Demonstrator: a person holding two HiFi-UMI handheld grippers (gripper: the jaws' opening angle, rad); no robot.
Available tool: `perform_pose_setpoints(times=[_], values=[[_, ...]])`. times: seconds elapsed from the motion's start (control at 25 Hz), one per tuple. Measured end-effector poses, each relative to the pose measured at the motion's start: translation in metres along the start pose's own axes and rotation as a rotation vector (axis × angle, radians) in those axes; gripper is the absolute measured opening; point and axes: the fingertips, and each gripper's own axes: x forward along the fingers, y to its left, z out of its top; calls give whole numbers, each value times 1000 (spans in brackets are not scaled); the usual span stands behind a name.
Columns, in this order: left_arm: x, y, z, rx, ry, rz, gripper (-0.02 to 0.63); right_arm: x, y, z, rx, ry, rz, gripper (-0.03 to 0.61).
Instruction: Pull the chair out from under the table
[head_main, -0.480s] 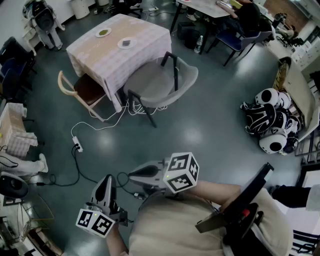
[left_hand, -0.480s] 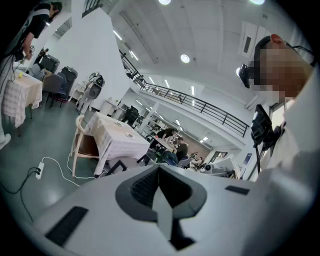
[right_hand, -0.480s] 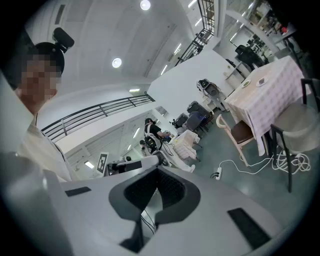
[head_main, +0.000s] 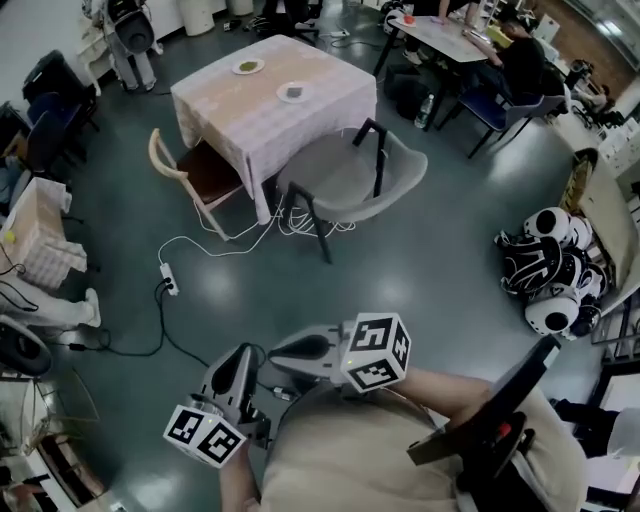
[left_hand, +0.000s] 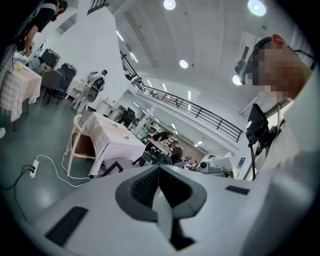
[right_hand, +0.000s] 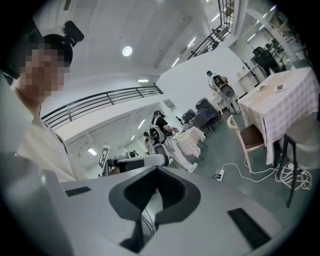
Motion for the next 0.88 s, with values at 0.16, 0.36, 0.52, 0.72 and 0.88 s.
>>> perform_pose_setpoints(times=[0.16,0.36,0.52,0.72,0.88], values=[[-8,2,-2,58,-2,42,6,1,9,-3,-34,11,16,8],[-21,16,-4,54,2,29,6,14,18,0,-86,-17,6,8],[-43,44,-2,3,-28,102,6,37,29,3,-122,5,58,8],[-67,59,5,-20,-61,128,6,56,41,2,-145,35,88,8],[-73,66,6,-32,-65,141,6,65,46,-1,-162,62,99,8]])
